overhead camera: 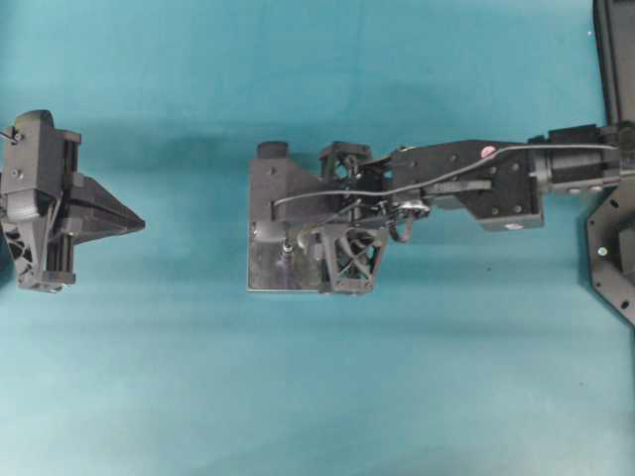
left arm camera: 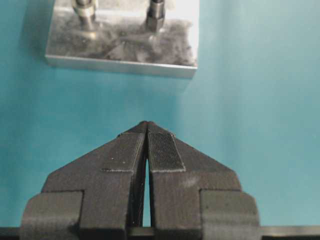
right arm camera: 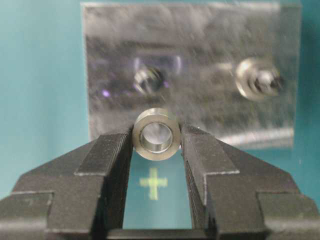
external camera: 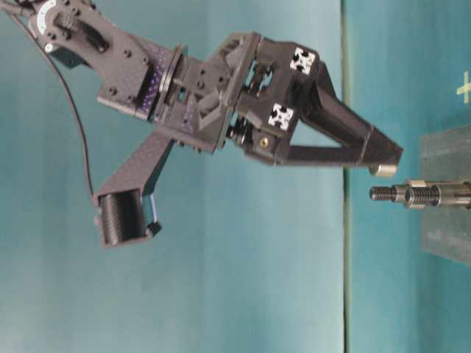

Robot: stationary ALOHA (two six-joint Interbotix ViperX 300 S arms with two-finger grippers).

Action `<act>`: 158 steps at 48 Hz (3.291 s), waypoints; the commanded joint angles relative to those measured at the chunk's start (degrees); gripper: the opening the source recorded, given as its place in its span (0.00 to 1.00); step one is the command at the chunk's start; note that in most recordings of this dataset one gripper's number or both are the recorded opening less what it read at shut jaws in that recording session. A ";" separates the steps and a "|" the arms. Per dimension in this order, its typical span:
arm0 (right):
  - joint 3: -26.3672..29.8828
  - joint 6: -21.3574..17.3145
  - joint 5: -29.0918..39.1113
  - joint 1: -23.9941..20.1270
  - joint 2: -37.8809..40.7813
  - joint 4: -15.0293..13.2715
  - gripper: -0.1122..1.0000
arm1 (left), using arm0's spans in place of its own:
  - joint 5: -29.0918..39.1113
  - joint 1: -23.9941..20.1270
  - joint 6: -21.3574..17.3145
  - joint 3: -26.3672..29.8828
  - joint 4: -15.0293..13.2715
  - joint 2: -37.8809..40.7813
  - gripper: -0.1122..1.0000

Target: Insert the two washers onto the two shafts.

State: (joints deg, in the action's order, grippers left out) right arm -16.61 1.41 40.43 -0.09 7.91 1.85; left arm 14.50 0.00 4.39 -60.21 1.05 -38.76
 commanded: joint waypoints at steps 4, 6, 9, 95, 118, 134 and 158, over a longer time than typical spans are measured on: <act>2.46 1.14 -0.35 -0.26 0.09 -0.09 0.40 | -0.53 0.09 -0.09 1.32 0.18 -0.09 0.10; 2.81 1.67 -0.35 -0.26 0.44 0.00 0.40 | -0.53 0.09 -0.09 1.32 0.18 -0.09 0.10; 3.43 2.29 -0.35 -0.35 0.62 -0.09 0.40 | -0.53 0.09 -0.09 1.32 0.18 -0.09 0.10; 6.94 5.19 -0.18 1.14 8.17 2.37 0.73 | -0.53 0.09 -0.09 0.70 0.18 -0.53 0.10; 7.82 5.01 4.04 -0.62 8.53 2.46 0.68 | -0.53 0.09 -0.09 0.44 0.18 -1.14 0.10; 9.58 4.92 3.25 1.67 9.49 2.46 0.60 | -0.53 0.09 0.00 0.44 0.18 -1.58 0.10; 11.34 5.45 8.53 -1.05 9.23 12.22 0.60 | -0.53 0.35 0.00 0.70 0.18 -2.02 0.10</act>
State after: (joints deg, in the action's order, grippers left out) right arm -6.50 6.15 48.16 0.26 18.72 11.69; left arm 14.41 0.26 4.39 -60.38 1.05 -40.52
